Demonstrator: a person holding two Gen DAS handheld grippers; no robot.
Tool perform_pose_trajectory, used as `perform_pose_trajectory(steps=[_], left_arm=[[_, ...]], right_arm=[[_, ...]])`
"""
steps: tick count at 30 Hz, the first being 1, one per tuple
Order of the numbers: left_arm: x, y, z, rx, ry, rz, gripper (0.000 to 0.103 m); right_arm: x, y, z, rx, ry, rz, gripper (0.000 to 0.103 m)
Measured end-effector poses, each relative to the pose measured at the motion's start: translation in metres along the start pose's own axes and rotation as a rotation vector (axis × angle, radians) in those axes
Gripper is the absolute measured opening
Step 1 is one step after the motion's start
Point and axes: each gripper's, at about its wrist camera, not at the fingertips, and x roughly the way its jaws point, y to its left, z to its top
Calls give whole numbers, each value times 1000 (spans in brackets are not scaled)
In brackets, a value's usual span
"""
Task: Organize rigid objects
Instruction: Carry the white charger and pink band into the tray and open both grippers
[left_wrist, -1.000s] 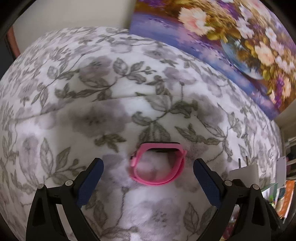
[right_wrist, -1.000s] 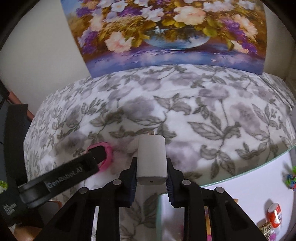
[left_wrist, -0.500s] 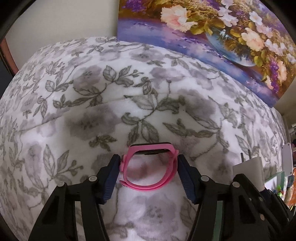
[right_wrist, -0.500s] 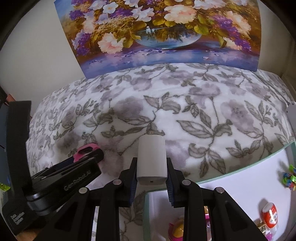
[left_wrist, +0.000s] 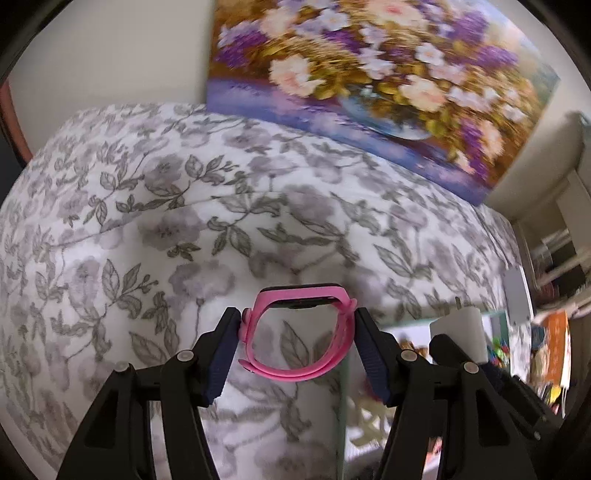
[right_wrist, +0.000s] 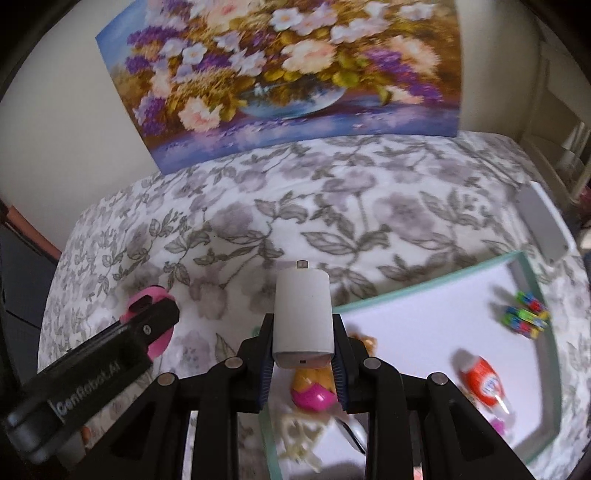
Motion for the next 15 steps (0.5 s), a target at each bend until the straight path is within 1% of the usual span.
perform_pose_trajectory(steps=[3,5,10,13,15], left_arm=[[-11,-13,-12,39,-3,-2,64],[-15,-20,-21,64,-2,-6,64],[-21,-40,-51,127,25,-22,64],[-27,-49,-65,155,32,-38,64],[-29,-55,-74,178,35,-32,64]], right_arm=[[-15,-11,-5,14,3,-21,29],[-22,-19,-10,32,7,-19,29],[-37,-43,-30,92,25,-31,29],[-41,-55,-43,108,38,-63,29],[-45,-67,-49,129,46,-85,29]])
